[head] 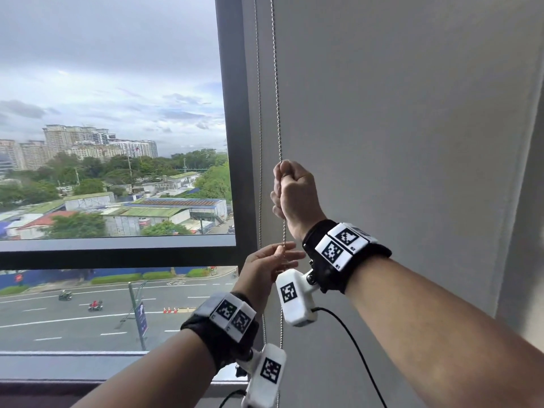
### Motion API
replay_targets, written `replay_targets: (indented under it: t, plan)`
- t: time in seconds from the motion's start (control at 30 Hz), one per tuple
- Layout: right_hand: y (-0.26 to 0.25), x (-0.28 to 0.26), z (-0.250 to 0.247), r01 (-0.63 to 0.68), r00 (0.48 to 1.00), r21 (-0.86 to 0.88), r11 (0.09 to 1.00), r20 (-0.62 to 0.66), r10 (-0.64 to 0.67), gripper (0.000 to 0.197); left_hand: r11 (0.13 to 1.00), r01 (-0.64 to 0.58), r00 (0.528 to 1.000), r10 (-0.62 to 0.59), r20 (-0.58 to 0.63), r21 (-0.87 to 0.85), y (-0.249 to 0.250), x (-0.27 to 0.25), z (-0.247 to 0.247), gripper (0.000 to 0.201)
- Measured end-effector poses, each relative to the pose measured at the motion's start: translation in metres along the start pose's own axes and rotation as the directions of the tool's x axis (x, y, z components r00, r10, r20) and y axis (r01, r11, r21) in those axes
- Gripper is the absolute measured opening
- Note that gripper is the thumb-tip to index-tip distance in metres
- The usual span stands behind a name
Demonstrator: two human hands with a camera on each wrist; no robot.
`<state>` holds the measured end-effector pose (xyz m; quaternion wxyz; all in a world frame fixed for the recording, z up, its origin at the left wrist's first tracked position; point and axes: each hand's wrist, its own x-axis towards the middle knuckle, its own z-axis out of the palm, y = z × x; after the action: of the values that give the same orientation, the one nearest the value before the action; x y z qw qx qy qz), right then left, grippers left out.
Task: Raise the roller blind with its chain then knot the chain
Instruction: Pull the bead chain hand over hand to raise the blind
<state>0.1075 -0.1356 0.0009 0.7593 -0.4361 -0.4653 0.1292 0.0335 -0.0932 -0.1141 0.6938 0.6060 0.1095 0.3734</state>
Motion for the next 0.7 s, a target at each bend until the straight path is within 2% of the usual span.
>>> replay_targets:
  t: [0.2,0.33,0.43,0.57,0.7]
  plan:
    - [0.039,-0.018,-0.010,0.035,0.999,-0.079,0.996,-0.030,-0.038,0.026,0.996,-0.083,0.994,0.084,0.072,-0.015,0.031,0.017,0.005,0.024]
    - [0.072,-0.037,-0.020,-0.016,0.999,-0.120,0.993,-0.051,0.009,0.028,0.996,-0.084,0.995,0.083,0.046,0.007,0.047,0.024,0.010,0.027]
    - [0.087,-0.050,-0.029,-0.072,0.997,-0.104,0.992,-0.036,0.068,0.032,0.995,-0.085,0.995,0.087,0.042,-0.044,0.061,0.033,0.016,0.033]
    - [0.093,-0.067,-0.037,-0.153,0.988,-0.062,0.986,-0.010,0.153,0.024,0.989,-0.130,0.991,0.131,0.000,-0.063,0.071,0.042,0.026,0.033]
    - [0.091,-0.074,-0.037,-0.174,0.984,-0.044,0.984,0.034,0.175,0.031,0.982,-0.153,0.987,0.146,-0.067,-0.114,0.063,0.042,0.040,0.035]
